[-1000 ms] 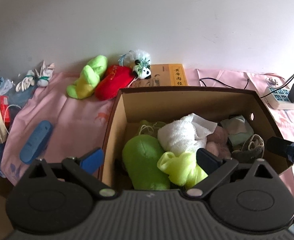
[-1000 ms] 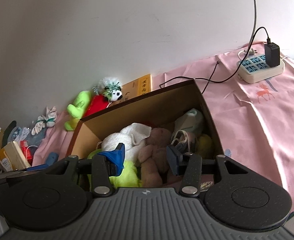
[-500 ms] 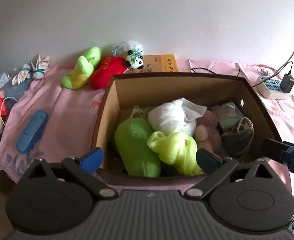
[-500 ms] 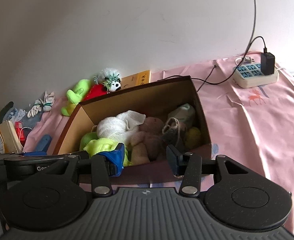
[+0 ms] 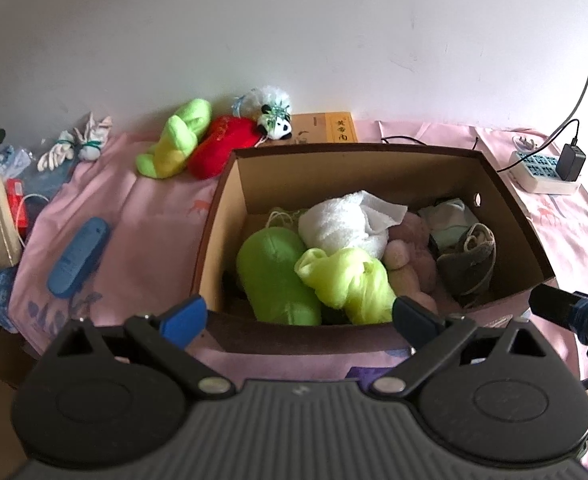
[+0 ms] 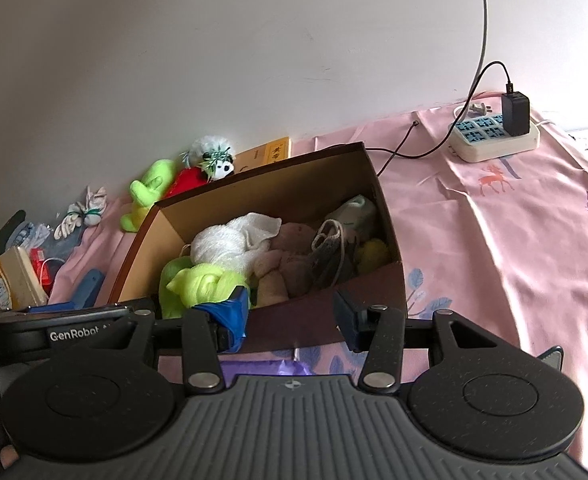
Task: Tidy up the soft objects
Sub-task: 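Withdraw both tools from the box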
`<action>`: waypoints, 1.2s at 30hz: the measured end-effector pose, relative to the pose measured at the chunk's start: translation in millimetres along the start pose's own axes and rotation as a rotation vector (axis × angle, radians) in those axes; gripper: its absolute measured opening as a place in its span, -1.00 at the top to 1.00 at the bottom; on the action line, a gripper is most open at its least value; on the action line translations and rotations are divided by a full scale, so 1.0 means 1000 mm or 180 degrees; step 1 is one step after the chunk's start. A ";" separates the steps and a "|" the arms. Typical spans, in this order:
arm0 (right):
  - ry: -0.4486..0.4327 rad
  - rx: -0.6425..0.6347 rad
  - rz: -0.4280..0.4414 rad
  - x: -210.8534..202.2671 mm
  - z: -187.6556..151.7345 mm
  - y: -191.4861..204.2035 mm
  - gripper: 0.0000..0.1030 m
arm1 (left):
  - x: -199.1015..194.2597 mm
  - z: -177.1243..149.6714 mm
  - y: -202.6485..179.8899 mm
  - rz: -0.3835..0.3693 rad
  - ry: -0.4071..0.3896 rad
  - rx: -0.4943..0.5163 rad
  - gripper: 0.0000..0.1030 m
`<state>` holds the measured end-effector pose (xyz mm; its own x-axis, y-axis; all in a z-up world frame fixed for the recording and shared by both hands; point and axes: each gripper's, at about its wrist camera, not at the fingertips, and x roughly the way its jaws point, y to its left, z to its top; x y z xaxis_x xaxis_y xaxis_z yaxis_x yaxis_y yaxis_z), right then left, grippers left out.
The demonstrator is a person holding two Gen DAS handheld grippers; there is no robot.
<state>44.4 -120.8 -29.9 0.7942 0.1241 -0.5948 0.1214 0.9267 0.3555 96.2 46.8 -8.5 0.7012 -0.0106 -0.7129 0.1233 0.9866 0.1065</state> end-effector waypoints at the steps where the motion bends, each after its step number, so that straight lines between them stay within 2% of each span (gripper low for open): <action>1: -0.0001 -0.0015 0.0003 -0.001 -0.001 0.001 0.39 | -0.002 -0.001 0.001 0.0014 -0.0009 0.0003 -0.91; 6: -0.0004 -0.0117 -0.0009 -0.006 -0.004 0.004 0.39 | -0.010 -0.006 0.008 0.0076 -0.0038 -0.0037 -0.91; 11: 0.0023 -0.0154 -0.0012 -0.007 -0.009 0.005 0.39 | -0.015 -0.012 0.013 0.0249 -0.0075 -0.0002 -0.91; 22: 0.0035 -0.0246 -0.0034 -0.010 -0.018 0.008 0.38 | -0.013 -0.029 0.020 0.0420 0.0047 -0.0043 -0.91; 24: 0.0031 -0.0268 -0.0041 -0.012 -0.019 0.008 0.38 | -0.014 -0.031 0.022 0.0558 -0.0021 0.0017 -0.91; 27: 0.0042 -0.0279 -0.0048 -0.014 -0.021 0.007 0.38 | -0.013 -0.030 0.025 0.0921 -0.0164 0.0163 -0.91; 33: 0.0033 -0.0318 -0.0077 -0.021 -0.025 0.005 0.38 | -0.016 -0.026 0.037 0.1487 -0.0488 0.0432 -0.91; 34: 0.0026 -0.0316 -0.0074 -0.022 -0.024 0.005 0.38 | -0.017 -0.026 0.039 0.1547 -0.0521 0.0459 -0.91; 36: 0.0010 -0.0310 -0.0066 -0.025 -0.023 0.005 0.38 | -0.018 -0.024 0.044 0.1470 -0.0493 0.0385 -0.91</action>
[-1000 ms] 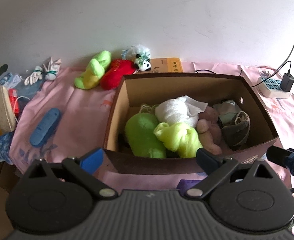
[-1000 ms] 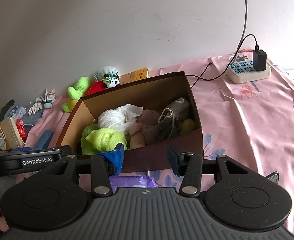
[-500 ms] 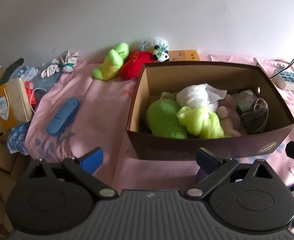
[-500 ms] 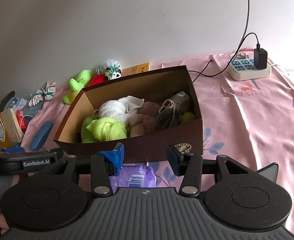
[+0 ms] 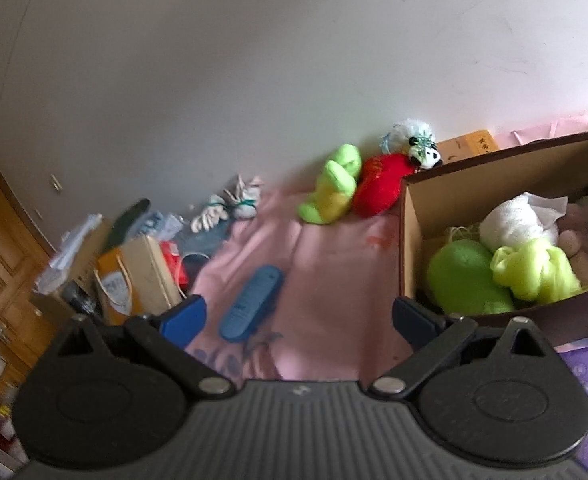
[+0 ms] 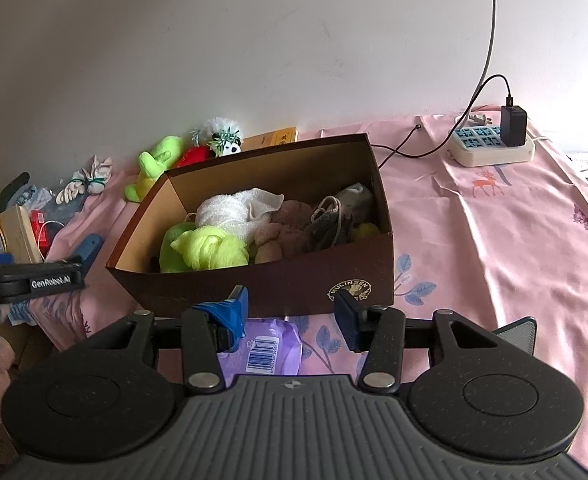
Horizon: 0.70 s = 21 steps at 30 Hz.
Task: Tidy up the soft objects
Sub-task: 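Withdraw both tools from the box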
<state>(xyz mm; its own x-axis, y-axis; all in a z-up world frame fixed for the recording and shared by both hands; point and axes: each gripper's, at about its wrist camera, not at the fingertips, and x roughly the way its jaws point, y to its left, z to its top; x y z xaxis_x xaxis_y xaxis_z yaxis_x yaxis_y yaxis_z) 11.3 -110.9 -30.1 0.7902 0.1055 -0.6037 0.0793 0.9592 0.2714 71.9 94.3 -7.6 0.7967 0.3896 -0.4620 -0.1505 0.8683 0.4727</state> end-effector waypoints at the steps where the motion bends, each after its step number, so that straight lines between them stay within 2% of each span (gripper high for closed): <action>1: -0.0015 0.0002 0.0001 -0.002 0.001 0.000 0.38 | 0.000 0.000 0.003 -0.0137 0.0056 -0.0089 -0.91; 5: -0.0063 0.0021 0.0000 -0.006 0.002 0.001 0.38 | -0.001 0.000 0.005 -0.0634 0.0230 -0.0326 -0.91; 8: -0.0085 0.0038 -0.0018 -0.007 0.003 0.001 0.38 | -0.004 0.000 -0.001 -0.0857 0.0290 -0.0409 -0.91; 11: -0.0105 0.0079 -0.0032 -0.008 0.004 -0.001 0.38 | -0.008 0.001 -0.010 -0.1006 0.0324 -0.0426 -0.91; 21: -0.0199 0.0190 -0.0091 -0.006 0.011 -0.003 0.37 | -0.015 0.010 -0.028 -0.1243 0.0419 -0.0402 -0.91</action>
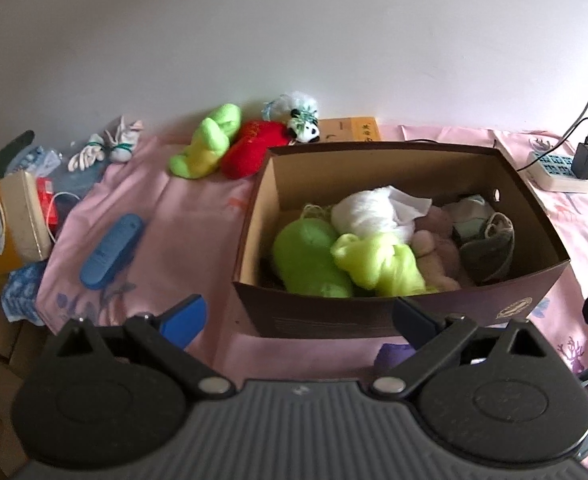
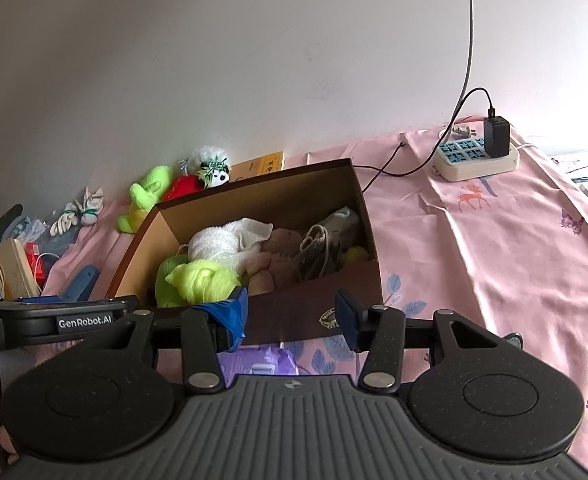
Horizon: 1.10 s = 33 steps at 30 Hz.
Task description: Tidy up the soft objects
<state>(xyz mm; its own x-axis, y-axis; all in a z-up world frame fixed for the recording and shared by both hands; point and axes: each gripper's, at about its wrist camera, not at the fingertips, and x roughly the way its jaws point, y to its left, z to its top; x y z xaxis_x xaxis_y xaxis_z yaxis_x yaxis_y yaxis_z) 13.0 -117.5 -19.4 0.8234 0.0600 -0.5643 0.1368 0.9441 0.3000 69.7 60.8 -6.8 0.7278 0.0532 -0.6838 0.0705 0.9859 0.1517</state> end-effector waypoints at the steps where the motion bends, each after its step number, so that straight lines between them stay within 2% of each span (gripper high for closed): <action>1: -0.0004 0.0006 -0.0005 0.001 0.001 0.000 0.37 | 0.000 0.001 -0.002 0.0005 -0.0004 0.0017 -0.91; 10: -0.0015 0.0039 -0.0019 0.015 0.006 0.002 0.37 | 0.004 0.010 -0.013 0.0032 -0.0049 0.0189 -0.91; 19: -0.0022 -0.0021 0.0006 0.028 0.012 0.003 0.37 | 0.022 0.019 -0.014 -0.0042 0.0038 0.0146 -0.91; 26: 0.0025 0.0071 0.0067 0.036 0.013 -0.002 0.38 | 0.040 0.019 -0.018 -0.0242 0.0255 0.0112 -0.91; 33: 0.0003 0.0032 0.0132 0.038 0.014 -0.001 0.38 | 0.048 0.018 -0.018 -0.0271 0.0342 0.0086 -0.85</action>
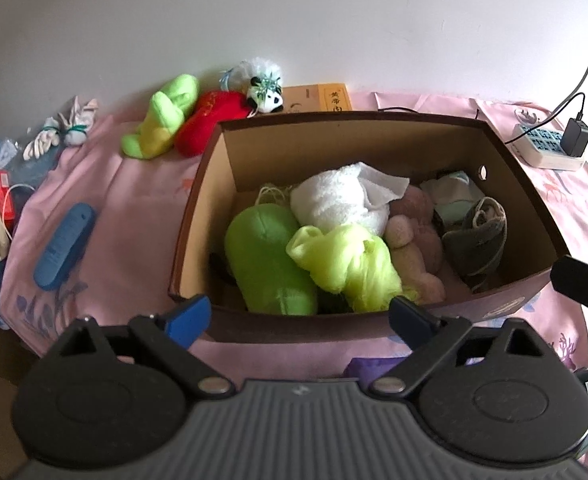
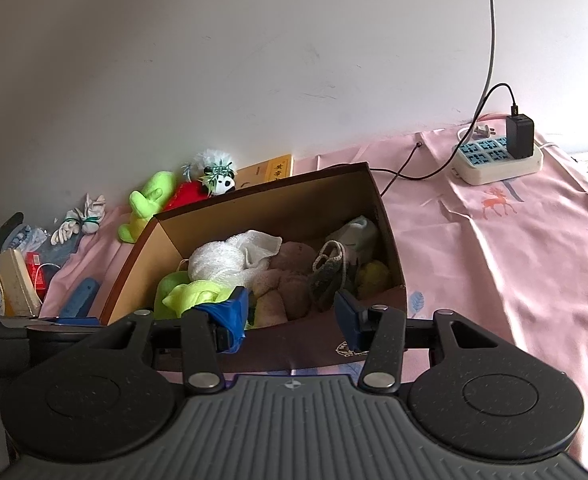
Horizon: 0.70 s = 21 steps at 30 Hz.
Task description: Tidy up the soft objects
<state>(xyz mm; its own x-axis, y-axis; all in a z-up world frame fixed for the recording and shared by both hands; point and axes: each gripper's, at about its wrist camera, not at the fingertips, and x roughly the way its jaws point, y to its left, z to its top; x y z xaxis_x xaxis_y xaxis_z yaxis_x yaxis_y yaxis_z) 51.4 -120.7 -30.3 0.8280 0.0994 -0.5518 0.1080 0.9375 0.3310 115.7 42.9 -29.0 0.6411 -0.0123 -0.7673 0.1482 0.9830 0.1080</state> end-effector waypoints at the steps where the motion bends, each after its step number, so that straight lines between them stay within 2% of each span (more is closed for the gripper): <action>1: -0.0003 0.0000 0.0011 0.000 0.000 0.000 0.39 | 0.000 0.000 0.000 0.0002 -0.0005 0.0004 -0.84; 6: -0.0027 0.0000 0.0067 -0.002 -0.001 0.000 0.42 | 0.000 0.000 -0.002 0.0006 -0.0030 0.0032 -0.70; 9: -0.0042 0.0011 0.0078 -0.003 -0.001 0.000 0.43 | 0.000 -0.001 -0.002 0.0022 -0.0016 0.0024 -0.56; 11: -0.0041 0.0015 0.0082 -0.003 -0.001 -0.001 0.44 | 0.000 -0.001 0.000 0.0025 0.0002 0.0003 -0.36; 13: -0.0035 0.0016 0.0079 -0.003 -0.001 -0.001 0.44 | 0.000 -0.001 0.001 0.0028 0.0017 -0.0022 -0.29; 18: -0.0013 0.0061 0.0017 -0.001 -0.001 -0.001 0.40 | -0.001 -0.003 0.002 0.0038 0.0003 -0.0039 -0.33; 20: -0.0008 0.0068 0.0004 -0.001 -0.002 -0.001 0.39 | -0.004 -0.003 0.001 0.0050 -0.0040 -0.0030 -0.58; 21: -0.0012 0.0081 0.0009 -0.001 -0.002 -0.002 0.39 | -0.005 -0.002 0.001 0.0065 -0.0062 -0.0035 -0.61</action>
<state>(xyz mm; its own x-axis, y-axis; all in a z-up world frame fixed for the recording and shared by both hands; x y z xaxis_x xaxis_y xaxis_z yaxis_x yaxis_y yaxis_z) 49.7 -121.6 -32.0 0.8304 0.1007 -0.5480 0.1196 0.9284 0.3518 110.9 44.8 -26.7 0.6586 0.0043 -0.7525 0.1268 0.9851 0.1166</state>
